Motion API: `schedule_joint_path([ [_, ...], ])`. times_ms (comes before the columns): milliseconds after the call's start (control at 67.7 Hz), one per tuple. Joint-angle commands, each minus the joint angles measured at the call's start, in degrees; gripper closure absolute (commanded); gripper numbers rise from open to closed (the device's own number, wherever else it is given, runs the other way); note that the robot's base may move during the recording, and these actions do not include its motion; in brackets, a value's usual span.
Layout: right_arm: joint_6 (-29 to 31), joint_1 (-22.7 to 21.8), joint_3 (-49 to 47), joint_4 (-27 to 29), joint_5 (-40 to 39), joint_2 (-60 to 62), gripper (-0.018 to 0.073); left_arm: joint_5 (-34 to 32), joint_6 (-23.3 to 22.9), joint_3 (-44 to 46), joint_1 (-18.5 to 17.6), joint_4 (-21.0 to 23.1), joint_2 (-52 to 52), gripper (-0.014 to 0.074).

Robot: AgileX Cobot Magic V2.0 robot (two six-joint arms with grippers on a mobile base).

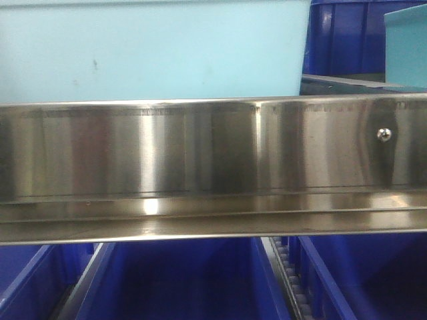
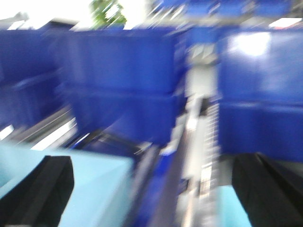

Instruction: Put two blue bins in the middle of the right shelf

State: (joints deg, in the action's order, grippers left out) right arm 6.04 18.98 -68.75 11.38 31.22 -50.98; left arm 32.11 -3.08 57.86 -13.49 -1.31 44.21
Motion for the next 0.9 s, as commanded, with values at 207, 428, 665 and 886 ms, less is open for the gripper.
schedule_joint_path([
  [207,-3.68,10.02,-21.04,-1.99,20.81,-22.98,-0.001,25.64,-0.39,23.64,-0.22,0.31,22.5,-0.0005],
  [428,-12.09,10.12,-31.43,-11.38,32.6,-35.73,-0.001,31.8,-0.57,31.37,5.55,0.8,33.36,-0.0005],
  [665,-12.21,10.12,-32.07,-8.93,32.22,-43.84,-0.001,34.25,1.17,31.37,7.57,1.31,40.45,-0.0005],
  [886,-12.21,10.12,-32.07,-5.95,30.61,-50.13,-0.001,34.25,1.17,31.37,7.57,2.42,45.48,-0.0005],
])
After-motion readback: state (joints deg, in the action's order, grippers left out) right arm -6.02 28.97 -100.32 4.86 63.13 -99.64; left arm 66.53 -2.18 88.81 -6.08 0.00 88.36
